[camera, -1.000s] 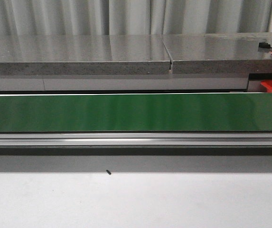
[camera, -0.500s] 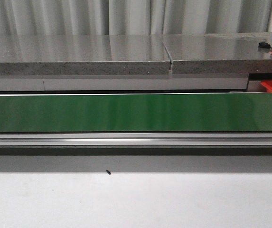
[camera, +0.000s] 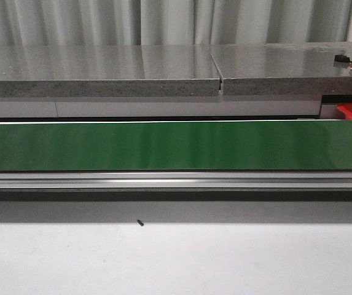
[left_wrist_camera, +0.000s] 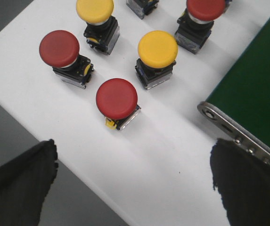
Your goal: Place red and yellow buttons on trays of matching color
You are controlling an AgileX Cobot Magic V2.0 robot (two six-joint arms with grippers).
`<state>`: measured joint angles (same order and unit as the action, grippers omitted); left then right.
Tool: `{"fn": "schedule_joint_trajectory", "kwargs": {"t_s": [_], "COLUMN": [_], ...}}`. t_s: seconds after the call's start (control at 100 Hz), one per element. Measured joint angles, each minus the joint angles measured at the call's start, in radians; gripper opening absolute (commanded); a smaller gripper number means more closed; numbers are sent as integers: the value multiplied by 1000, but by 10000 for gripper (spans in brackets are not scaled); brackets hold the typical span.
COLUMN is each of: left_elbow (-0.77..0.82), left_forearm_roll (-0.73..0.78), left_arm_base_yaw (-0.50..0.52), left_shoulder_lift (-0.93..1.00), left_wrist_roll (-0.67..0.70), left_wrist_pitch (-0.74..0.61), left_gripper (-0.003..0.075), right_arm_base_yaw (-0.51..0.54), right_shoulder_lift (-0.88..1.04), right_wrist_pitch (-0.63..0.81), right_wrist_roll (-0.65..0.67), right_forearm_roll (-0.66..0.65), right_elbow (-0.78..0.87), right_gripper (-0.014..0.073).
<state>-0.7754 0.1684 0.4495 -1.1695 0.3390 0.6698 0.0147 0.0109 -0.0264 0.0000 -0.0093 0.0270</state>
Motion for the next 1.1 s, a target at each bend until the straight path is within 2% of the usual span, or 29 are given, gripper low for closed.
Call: {"fn": "schedule_joint_trajectory", "kwargs": {"t_s": [0.24, 0.45, 1.1], "left_elbow": [-108, -131, -134], "left_forearm_roll": [0, 0, 18], "left_arm_base_yaw": [5, 5, 55], "left_shoulder_lift": [-190, -284, -347], "left_wrist_roll": [-9, -18, -22], "left_wrist_pitch": [-8, -19, -83], "left_gripper": [638, 638, 638], "right_arm_base_yaw": [0, 0, 0], "right_shoulder_lift": [0, 0, 0], "right_wrist_pitch": [0, 0, 0], "right_wrist_roll": [0, 0, 0], "right_forearm_roll": [0, 0, 0], "right_elbow": [0, 0, 0], "right_gripper": [-69, -69, -69]}}
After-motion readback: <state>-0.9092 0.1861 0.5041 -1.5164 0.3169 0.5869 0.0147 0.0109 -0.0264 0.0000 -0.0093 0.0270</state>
